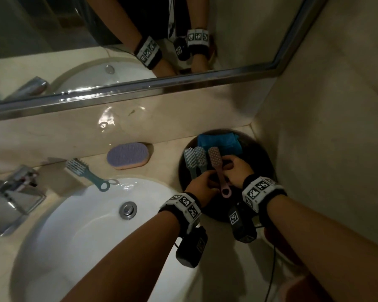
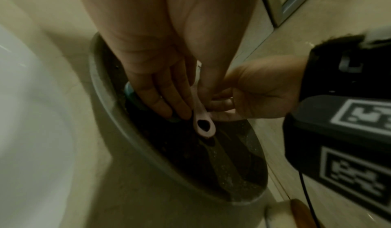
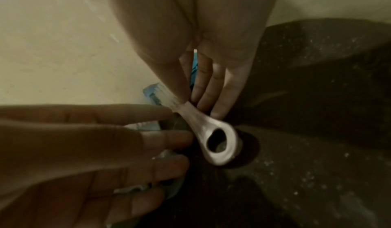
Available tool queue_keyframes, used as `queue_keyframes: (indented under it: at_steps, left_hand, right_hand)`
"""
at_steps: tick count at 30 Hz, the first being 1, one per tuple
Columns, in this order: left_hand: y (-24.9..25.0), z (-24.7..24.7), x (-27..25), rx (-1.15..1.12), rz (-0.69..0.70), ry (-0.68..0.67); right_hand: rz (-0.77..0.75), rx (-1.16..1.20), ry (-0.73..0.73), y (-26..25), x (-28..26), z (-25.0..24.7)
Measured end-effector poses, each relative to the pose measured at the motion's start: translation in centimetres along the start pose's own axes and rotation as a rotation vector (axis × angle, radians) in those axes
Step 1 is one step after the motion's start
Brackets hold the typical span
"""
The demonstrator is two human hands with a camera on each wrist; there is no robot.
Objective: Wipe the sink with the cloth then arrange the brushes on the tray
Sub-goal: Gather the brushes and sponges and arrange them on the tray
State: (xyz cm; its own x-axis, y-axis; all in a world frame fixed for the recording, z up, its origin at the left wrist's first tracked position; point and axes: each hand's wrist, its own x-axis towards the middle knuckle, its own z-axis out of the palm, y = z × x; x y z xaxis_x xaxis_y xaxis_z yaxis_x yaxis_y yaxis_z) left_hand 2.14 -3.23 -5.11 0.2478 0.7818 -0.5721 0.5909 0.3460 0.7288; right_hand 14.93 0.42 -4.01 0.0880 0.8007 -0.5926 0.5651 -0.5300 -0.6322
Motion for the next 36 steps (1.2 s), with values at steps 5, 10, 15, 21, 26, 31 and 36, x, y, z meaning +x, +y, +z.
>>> queue_keyframes:
  at_steps: [5,10,15,21,26,31,36]
  left_hand:
    - [0.0,-0.5,-0.8,0.036,0.023,0.029]
    - [-0.2,-1.9,-3.3,0.013,0.032,0.069]
    - [-2.4,-5.4,-8.9,0.19,0.099,0.197]
    - [-9.6,-11.2,-16.8,0.391,-0.033,0.336]
    - [-16.0,-15.8,-23.7,0.454,-0.193,0.441]
    - [-21.2,-19.3,-30.0,0.457,-0.278,0.541]
    - [-26.5,-21.6,-34.5,0.445,-0.302,0.579]
  right_hand:
    - [-0.013,-0.058,-0.02,-0.2,-1.0,-0.4]
    - [-0.117,-0.27,0.054,-1.7,-3.2,-0.8]
    - [-0.299,-0.481,0.051,-5.9,-6.8,1.9]
    - [-0.49,-0.848,-0.076,-11.5,-12.6,8.9]
    - [-0.608,-0.964,-0.151,-14.7,-17.0,15.3]
    - [-0.648,-1.072,-0.158,-16.3,-20.8,21.1]
    - [-0.652,-1.057,-0.179,-17.0,-24.0,26.9]
